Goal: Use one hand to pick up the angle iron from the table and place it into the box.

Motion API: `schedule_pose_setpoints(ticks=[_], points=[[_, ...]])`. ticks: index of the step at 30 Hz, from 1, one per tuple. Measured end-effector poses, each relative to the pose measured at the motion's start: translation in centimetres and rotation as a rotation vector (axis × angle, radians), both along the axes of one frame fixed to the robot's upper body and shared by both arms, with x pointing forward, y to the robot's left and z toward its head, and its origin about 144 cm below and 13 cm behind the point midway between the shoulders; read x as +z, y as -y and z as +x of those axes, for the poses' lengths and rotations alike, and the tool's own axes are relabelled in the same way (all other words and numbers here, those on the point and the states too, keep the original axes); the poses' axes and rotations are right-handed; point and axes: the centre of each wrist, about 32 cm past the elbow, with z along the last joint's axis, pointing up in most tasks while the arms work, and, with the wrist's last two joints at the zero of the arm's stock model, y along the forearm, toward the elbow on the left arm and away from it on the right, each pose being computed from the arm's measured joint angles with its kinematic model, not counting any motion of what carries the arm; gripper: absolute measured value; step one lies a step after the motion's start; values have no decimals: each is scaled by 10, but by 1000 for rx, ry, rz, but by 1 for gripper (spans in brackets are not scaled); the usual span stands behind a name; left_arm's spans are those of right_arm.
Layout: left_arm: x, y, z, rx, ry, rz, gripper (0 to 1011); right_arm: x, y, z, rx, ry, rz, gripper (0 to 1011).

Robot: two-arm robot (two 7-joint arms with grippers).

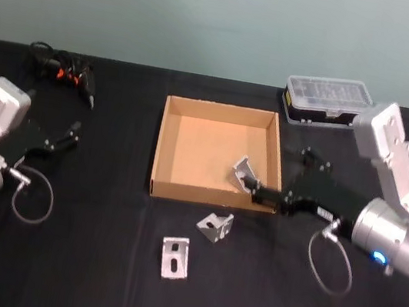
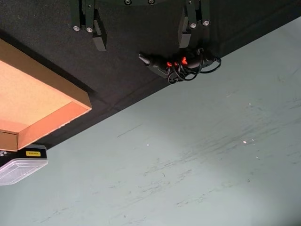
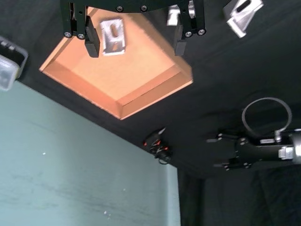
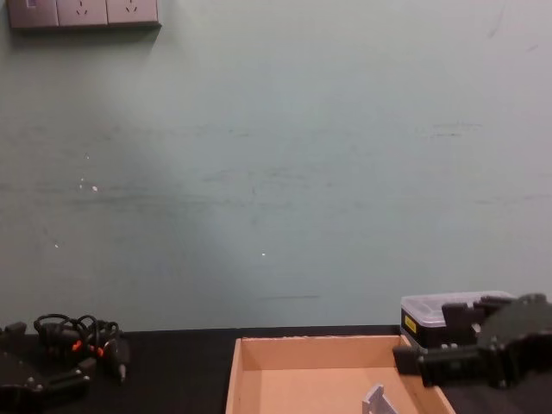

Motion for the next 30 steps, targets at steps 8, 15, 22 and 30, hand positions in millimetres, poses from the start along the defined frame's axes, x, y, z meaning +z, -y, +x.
schedule_pose_setpoints(ticks=[8,15,22,30], points=[[0,0,0,0,0,0,1000,-15,-5,-16,23,-70,7,1000],[0,0,0,0,0,0,1000,-30,-14,-23,31,-132,10,1000],[0,0,0,0,0,0,1000,-45,-22,-28,33,-180,9,1000],[0,0,0,0,0,0,1000,-56,-25,-30,20,-203,1,1000]])
